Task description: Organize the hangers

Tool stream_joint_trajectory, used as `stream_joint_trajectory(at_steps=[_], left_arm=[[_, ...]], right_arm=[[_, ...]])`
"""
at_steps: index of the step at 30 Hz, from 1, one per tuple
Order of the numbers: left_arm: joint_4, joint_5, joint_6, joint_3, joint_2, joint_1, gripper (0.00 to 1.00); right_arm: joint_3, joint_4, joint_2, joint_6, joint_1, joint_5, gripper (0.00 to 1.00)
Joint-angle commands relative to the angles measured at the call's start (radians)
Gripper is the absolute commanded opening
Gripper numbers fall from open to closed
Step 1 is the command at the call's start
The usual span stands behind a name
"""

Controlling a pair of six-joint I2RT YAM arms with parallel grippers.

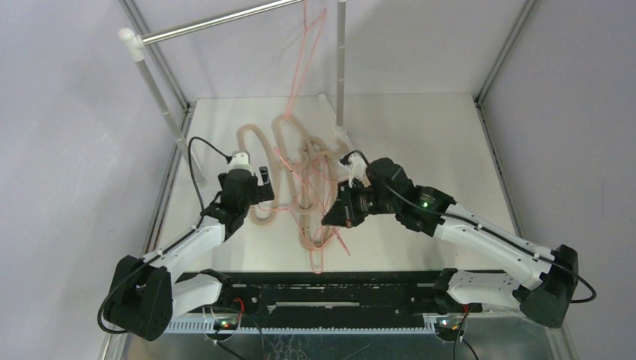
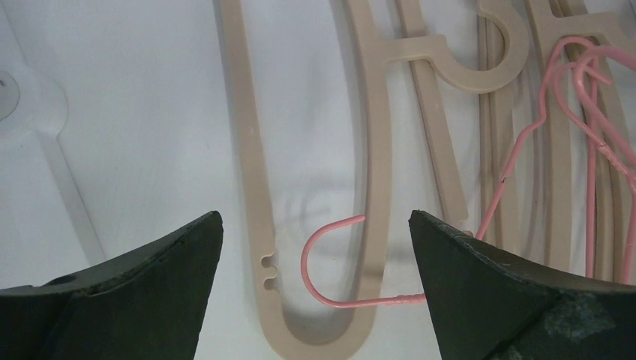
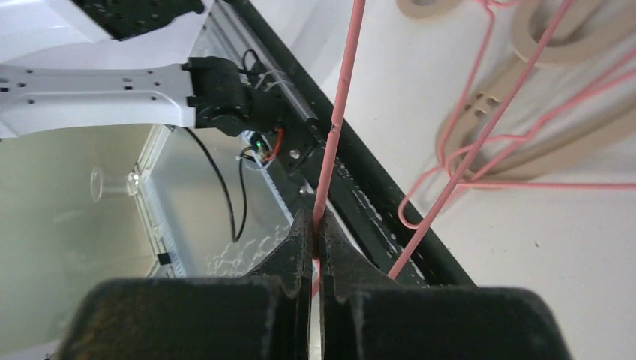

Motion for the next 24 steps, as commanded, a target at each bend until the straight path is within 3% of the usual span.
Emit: stream_joint_trajectory(at_steps=[1,10,20,24], left_arm=[[0.028,-0.021,-0.005,-0.003,-0.026,-0.003,1.0],[0.031,-0.018,-0.003,0.0,-0.022,-0.004,1.0],[0.026,-0.019,0.0,0.001,-0.032,-0.003,1.0],[0.024,-0.018,0.0,-0.002,-0.047,-0.003,0.99]], right_arm=[[0.112,0.069,0.033,-0.025,0.026,-0.085,0.0],[0.309,0.121,0.112,-0.05,0.072,-0.008,0.0],[0.491,0.308,0.262,0.025,0.073,0.119,0.0],[0.582,0.386,0.352,0.083,0.059,0.096,0.0]])
